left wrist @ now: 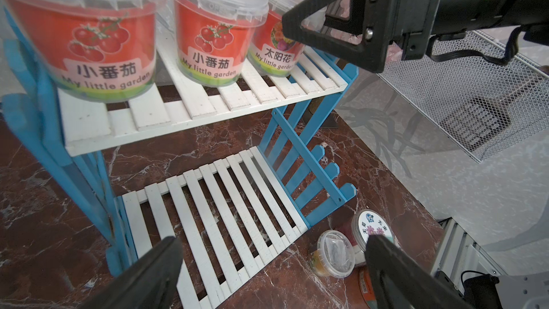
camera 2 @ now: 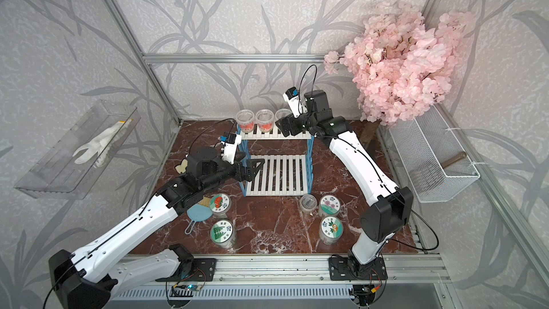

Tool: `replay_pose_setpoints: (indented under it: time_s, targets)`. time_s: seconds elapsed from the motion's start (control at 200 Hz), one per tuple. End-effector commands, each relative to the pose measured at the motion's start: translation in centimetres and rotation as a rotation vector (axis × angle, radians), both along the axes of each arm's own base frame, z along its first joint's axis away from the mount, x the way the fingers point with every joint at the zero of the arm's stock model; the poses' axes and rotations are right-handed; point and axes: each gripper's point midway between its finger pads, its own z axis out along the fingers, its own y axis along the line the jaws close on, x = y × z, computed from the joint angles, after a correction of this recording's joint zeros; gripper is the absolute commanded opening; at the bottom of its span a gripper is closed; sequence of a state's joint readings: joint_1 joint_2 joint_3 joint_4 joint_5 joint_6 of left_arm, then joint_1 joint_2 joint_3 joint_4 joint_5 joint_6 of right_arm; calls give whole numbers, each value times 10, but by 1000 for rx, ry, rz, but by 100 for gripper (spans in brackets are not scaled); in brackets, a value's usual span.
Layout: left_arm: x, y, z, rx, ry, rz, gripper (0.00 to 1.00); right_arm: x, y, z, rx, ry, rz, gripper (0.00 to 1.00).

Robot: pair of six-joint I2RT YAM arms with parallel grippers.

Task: Place the seed container on the shelf
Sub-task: Place the seed jar on the shelf, then pick up the seed jar at the center of the board.

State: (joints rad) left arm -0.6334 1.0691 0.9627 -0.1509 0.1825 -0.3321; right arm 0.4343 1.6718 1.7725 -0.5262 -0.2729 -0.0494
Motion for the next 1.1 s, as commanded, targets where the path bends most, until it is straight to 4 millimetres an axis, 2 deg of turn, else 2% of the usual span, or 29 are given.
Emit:
replay_pose_setpoints:
  time_s: [0.0, 0.265, 0.395, 0.585, 0.685, 0.825, 0.94, 1.095]
  targets:
    - [1, 0, 15, -13, -31, -4, 100, -13, -4, 22, 33, -38, 14, 91]
    - [0, 1, 18, -33, -38, -2, 100, -30, -11, 29, 52, -58, 11, 94]
    - [-4, 6, 24, -51, -59, 3, 100, -48, -16, 33, 67, -68, 28, 100]
    - [-14, 24, 10, -12, -48, 31, 100, -77, -31, 31, 124, -99, 5, 99]
    - [-19, 34, -6, 4, -19, 59, 100, -96, -38, 17, 152, -78, -7, 99]
    - [-29, 42, -29, -8, 17, 72, 100, -116, -54, -17, 169, -26, -60, 99]
    - [-40, 38, -42, -20, 42, 25, 100, -134, -64, -39, 196, -7, -90, 99]
    - [-51, 28, -60, -24, 97, -54, 100, -153, -68, -64, 212, 84, -91, 99]
